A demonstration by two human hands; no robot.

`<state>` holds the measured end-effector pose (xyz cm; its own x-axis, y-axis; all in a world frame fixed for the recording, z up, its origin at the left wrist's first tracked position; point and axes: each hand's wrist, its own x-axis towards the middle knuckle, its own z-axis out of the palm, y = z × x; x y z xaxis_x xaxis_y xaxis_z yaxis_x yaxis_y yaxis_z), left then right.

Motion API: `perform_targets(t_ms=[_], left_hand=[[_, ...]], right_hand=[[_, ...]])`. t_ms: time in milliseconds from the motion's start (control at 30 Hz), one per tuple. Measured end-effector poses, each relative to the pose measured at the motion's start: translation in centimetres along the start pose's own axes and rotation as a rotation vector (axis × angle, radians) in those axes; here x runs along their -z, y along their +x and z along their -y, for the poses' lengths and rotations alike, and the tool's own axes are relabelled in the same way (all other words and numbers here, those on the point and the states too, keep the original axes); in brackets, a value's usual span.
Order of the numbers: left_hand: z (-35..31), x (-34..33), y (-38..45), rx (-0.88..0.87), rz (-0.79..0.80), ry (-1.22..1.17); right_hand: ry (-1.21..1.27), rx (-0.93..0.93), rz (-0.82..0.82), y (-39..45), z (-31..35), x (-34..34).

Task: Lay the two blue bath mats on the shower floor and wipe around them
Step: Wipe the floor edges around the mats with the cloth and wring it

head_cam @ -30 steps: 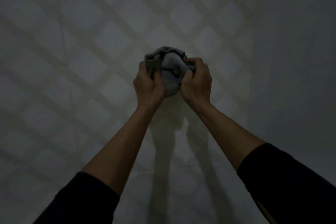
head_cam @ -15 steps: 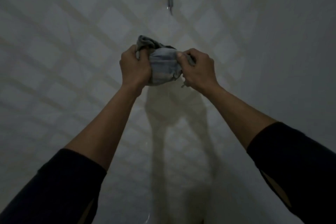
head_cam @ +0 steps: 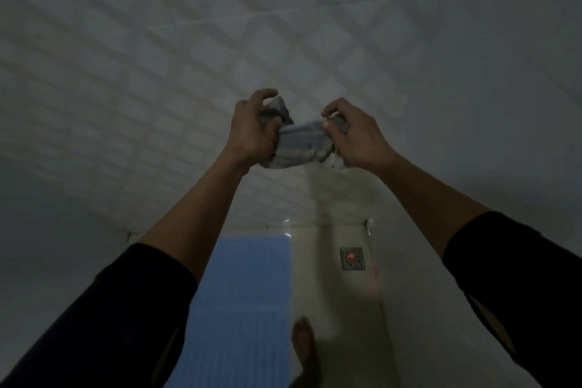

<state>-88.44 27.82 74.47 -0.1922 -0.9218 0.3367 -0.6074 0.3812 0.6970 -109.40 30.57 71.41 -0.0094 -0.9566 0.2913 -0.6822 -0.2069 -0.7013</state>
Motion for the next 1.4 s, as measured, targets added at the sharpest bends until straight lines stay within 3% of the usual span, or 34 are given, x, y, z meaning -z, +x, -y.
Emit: perform_targets(t_ms=[200,367,533,867,1100,1400], left_hand=[[3.0,-2.6,-5.9,0.145,0.188,0.096],[4.1,-2.9,-9.0,0.428,0.361,-0.053],[9.1,-4.4,-10.5,0.514,0.494,-0.017],[26.0,-10.5,-17.0,0.41,0.662,0.145],[40.3,-20.4,-23.2,0.264,0.72,0.191],[57.2,-37.6,-25.5,0.315,0.549,0.2]], right_hand=[[0.062,-0.049,0.112,-4.9,-2.6,-2.4],[0.173,-0.21,0.165,-7.5,-3.6,-4.1],[0.083,-0.297,0.414,-9.3,-5.5,-8.5],[-0.179,-0.207,0.507,-15.5,-15.9,-27.4],[-0.263,-0.212,0.512,-20.9,-25.4,-39.2],[-0.244,-0.203,0.41,-20.6,-43.3,-53.4]])
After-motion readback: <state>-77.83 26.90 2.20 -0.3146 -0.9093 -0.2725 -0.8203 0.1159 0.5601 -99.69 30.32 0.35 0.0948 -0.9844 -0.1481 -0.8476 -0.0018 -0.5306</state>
